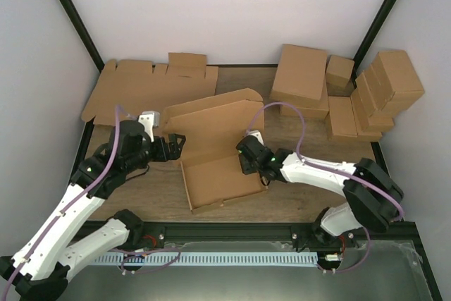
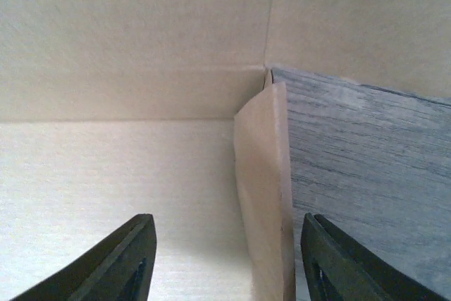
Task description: Fold the paper box
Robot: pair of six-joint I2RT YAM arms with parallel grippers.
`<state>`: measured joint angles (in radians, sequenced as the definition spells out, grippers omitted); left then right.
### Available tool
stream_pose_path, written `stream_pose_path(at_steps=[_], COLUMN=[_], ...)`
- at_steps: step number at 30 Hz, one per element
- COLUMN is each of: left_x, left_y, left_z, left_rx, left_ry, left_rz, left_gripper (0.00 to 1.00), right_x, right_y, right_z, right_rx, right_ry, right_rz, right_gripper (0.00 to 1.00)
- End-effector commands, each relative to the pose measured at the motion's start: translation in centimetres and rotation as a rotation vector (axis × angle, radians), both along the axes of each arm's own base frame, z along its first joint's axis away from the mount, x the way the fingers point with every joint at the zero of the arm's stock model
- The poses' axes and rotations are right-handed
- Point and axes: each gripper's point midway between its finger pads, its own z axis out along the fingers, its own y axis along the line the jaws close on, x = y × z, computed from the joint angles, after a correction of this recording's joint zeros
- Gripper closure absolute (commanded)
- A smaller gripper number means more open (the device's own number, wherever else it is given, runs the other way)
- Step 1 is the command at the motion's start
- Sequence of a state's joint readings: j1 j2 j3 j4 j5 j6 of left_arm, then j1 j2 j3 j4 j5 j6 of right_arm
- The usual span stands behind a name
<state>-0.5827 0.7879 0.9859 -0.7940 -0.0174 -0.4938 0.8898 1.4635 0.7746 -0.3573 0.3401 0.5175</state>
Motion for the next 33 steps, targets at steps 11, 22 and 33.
stream_pose_path(at_steps=[11,22,33], left_x=[-1.7,-1.5,0.4], left_y=[5.5,3.6,3.2], left_z=[-0.8,-4.4,-3.9], left_rx=[-0.053,-0.189,-0.121], left_ry=[-0.031,0.081,0.030], left_rz=[0.273,0.284,0.276], left_gripper=[0.00,0.00,0.08], right_x=[-1.3,2.9,9.4], right_y=[-0.3,-3.5,-4.5], right_z=[6.8,14.7,17.0], right_rx=[0.214,0.447,0.426], right_ry=[-0.095,-0.189,-0.239], right_rz=[0.045,0.184,0.192], right_gripper=[0.06,0.00,0.04])
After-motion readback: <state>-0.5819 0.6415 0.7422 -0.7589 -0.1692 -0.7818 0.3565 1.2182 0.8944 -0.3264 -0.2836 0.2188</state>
